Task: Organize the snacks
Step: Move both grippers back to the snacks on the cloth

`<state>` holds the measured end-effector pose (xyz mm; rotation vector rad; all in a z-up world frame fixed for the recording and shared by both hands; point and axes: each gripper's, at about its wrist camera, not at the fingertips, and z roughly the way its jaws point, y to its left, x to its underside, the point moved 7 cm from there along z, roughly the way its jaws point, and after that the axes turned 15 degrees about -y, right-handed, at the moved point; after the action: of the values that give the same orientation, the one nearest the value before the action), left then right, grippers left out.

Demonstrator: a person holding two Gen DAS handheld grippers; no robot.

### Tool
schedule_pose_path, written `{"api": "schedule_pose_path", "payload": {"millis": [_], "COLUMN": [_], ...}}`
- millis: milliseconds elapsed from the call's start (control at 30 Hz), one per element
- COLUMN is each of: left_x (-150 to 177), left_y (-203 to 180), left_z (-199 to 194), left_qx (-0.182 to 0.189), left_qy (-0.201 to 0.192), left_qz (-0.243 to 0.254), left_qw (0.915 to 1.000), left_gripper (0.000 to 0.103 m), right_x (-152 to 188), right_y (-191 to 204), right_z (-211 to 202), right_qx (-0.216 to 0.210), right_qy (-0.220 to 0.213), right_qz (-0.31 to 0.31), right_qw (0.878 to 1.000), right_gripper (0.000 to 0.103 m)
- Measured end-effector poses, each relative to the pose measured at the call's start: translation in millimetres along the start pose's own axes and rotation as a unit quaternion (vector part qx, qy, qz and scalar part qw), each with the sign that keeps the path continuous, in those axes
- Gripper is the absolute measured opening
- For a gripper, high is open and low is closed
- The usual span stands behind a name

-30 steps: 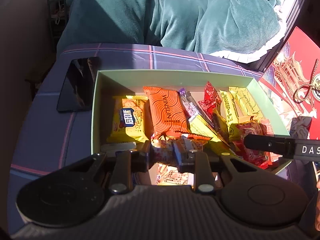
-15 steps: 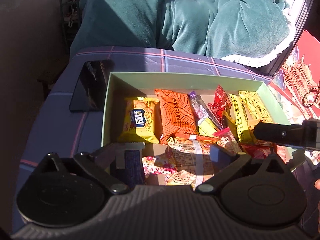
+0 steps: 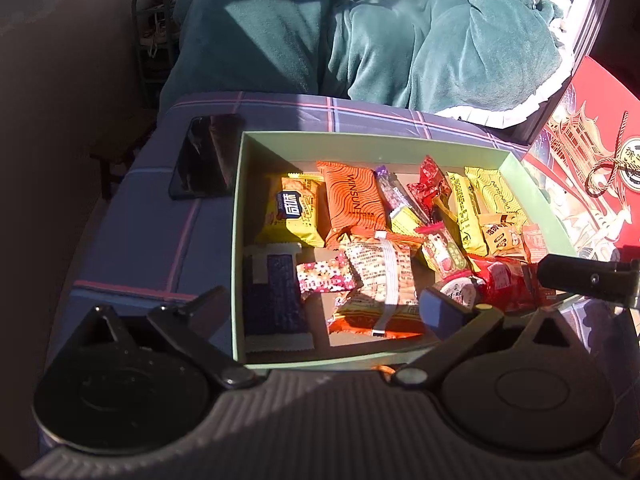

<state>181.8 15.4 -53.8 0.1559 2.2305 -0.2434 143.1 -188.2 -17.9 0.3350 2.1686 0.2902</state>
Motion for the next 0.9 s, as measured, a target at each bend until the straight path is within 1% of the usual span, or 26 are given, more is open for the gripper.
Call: {"api": "schedule_pose_path", "payload": {"millis": [200, 333, 467, 600, 767, 800, 833, 900], "left_x": [22.8, 41.9, 59.6, 70.8, 77.5, 78.0, 78.4, 79.2], "left_y": [21.2, 33.3, 42.3, 47.7, 45.4, 42.7, 39.2, 33.0], "left_z": [-16.8, -20.1, -19.1, -14.3, -3.9, -1.8, -0.1, 1.9], "left_qx": [-0.017, -0.027, -0.034, -0.036, -0.029, -0.025, -0.02, -0.011], "left_qy": [0.012, 0.03, 0.047, 0.061, 0.063, 0.061, 0.06, 0.059], "left_qz": [-0.005, -0.01, -0.011, -0.016, -0.013, -0.009, -0.004, 0.005], "left_qw": [0.9998, 0.9991, 0.9982, 0.9974, 0.9975, 0.9978, 0.998, 0.9982], "left_gripper": [0.103, 0.103, 0.103, 0.103, 0.102, 0.099, 0.09, 0.079], "right_x": [23.7, 38.4, 49.0, 56.4, 67.2, 69.0, 70.6, 72.8], "right_y": [6.2, 11.3, 14.8, 16.3, 17.6, 17.7, 17.9, 17.4], "right_z": [-13.7, -15.0, -14.0, -8.9, 1.8, 4.3, 6.4, 8.9], "right_qx": [-0.003, -0.007, -0.007, -0.006, -0.006, -0.007, -0.006, -0.005], "right_qy": [0.014, 0.028, 0.042, 0.052, 0.067, 0.07, 0.072, 0.074], "right_qz": [-0.001, -0.003, -0.007, -0.008, -0.004, -0.004, -0.003, -0.002], "right_qw": [1.0, 1.0, 0.999, 0.999, 0.998, 0.998, 0.997, 0.997], "right_gripper": [0.103, 0.103, 0.103, 0.103, 0.103, 0.103, 0.103, 0.103]}}
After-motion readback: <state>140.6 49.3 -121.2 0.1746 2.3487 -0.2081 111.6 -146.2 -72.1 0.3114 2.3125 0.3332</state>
